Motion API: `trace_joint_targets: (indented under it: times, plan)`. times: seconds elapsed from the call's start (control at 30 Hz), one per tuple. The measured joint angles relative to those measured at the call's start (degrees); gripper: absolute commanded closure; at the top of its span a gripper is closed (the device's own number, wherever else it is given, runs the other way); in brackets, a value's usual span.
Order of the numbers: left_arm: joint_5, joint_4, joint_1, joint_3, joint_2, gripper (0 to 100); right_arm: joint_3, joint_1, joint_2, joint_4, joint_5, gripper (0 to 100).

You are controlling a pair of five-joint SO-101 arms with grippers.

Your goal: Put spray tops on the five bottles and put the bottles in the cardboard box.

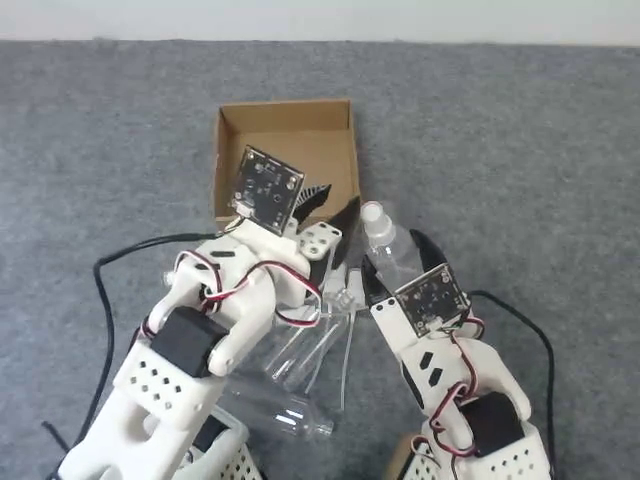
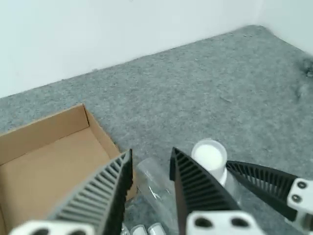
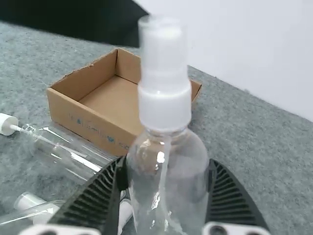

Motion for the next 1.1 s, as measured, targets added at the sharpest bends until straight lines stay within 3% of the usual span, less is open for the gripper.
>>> trace_joint_targets:
  times: [0.5,0.83,1.1]
  plan:
    - [0.00,0.00,-0.18,0.88,-0.09,89,0.00,0.00,0.00,0.00,0.00,86.5]
    - [-0.09,0.00,-3.78,3.43,-19.78,88,3.69,-0.35,0.00,-4.66,0.00,86.5]
    - [-0.09,0.00,-2.02,8.18,-21.36,88,3.69,-0.44,0.00,-4.84,0.00,86.5]
